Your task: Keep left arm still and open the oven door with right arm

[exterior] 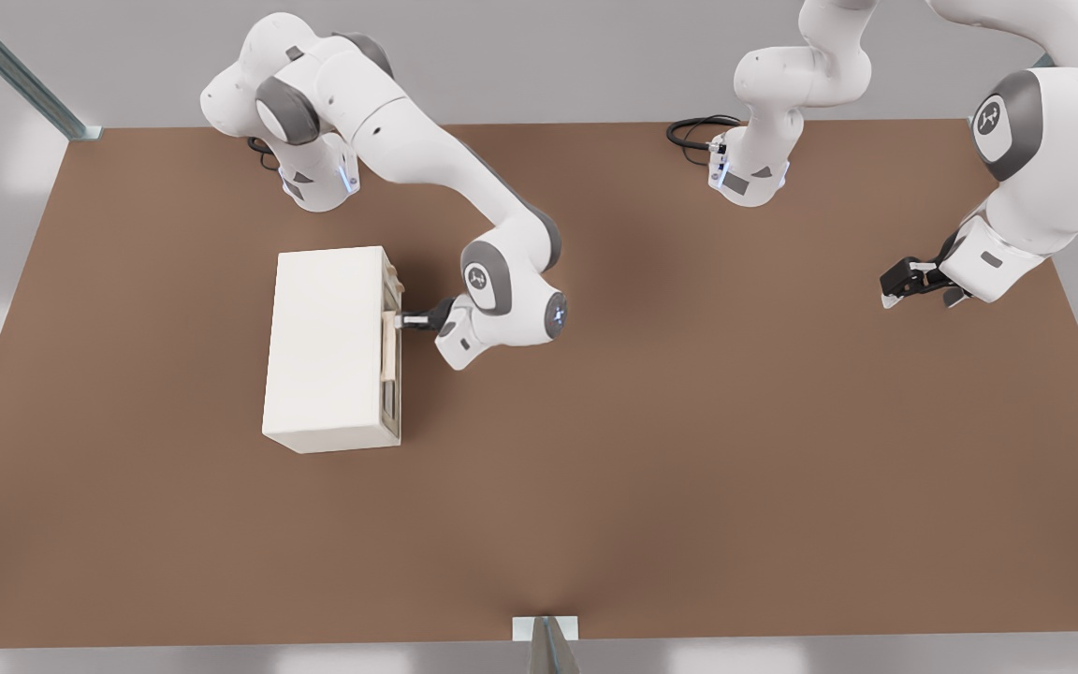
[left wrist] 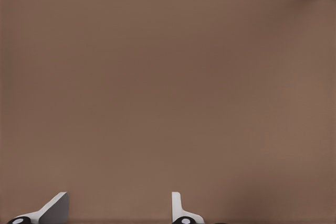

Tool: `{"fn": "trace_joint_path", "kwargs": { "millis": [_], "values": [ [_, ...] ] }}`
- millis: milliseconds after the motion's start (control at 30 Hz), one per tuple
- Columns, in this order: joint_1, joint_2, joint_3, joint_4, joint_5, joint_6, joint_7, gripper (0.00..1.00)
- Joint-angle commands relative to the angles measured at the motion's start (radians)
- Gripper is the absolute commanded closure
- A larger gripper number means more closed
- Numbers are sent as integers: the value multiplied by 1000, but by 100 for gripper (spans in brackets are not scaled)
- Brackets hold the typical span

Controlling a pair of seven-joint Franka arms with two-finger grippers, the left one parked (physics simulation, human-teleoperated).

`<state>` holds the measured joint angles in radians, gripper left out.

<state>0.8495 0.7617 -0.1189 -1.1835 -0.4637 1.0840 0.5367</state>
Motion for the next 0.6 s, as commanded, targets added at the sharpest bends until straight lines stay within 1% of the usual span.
{"fn": "trace_joint_path", "kwargs": {
  "millis": [0, 200, 233, 567],
  "values": [
    [-4, -1, -8, -15, -21, 54, 474, 100],
    [-6, -2, -8, -97, -26, 157, 460, 100],
    [-9, -2, -8, -120, -49, 178, 447, 100],
    [-6, -2, -8, -134, -52, 180, 445, 100]
  ]
}}
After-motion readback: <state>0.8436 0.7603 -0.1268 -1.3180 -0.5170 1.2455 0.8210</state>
